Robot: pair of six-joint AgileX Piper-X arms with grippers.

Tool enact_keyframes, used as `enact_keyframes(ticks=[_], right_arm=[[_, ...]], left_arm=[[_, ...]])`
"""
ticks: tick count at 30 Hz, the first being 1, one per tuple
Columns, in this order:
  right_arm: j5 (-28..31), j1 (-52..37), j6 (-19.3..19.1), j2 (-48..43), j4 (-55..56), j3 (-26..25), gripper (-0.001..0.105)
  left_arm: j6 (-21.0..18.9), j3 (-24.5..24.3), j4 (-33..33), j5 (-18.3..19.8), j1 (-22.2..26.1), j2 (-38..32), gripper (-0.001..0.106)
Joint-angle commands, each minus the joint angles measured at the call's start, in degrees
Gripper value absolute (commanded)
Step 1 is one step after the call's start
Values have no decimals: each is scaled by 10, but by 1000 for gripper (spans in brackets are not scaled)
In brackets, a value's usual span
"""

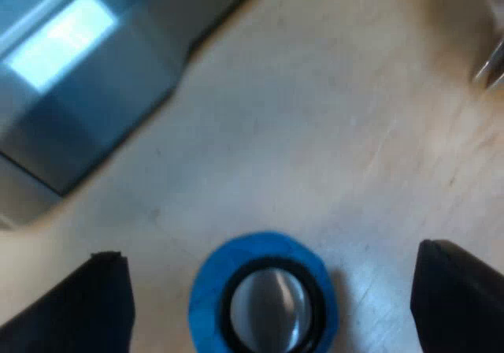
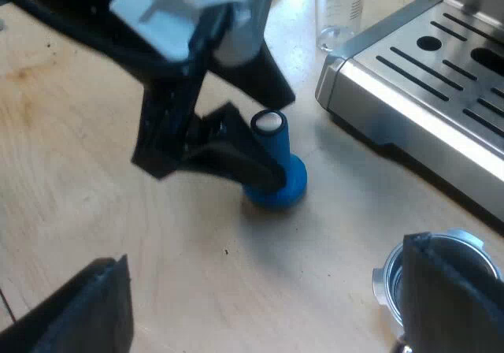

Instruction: Grind coffee beans and then tamp

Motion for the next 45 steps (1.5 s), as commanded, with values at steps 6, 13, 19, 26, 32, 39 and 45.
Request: enact_keyframes(ticks=[6, 13, 19, 26, 32, 39, 45], right_arm=[[-4, -1, 13, -2, 0, -2, 70], [-4, -1, 58, -2, 0, -25, 70], [-3, -1, 59, -2, 1, -57, 70], [-3, -41, 49, -2, 55, -95, 70], [-3, -108, 29, -2, 130, -133, 70], [-7, -195, 19, -10, 138, -151, 69], [-7, -258, 19, -30, 138, -151, 52]], left_arm=[[-4, -47, 30, -2, 0, -103, 73], [-4, -82, 66, -2, 0, -188, 73], [-4, -125, 131, -2, 0, -230, 73], [-4, -171, 201, -10, 0, -274, 73], [-19, -187, 205, -31, 0, -293, 73], [-44, -198, 204, -26, 47, -292, 73], [-55, -206, 202, 38, 141, -292, 73]])
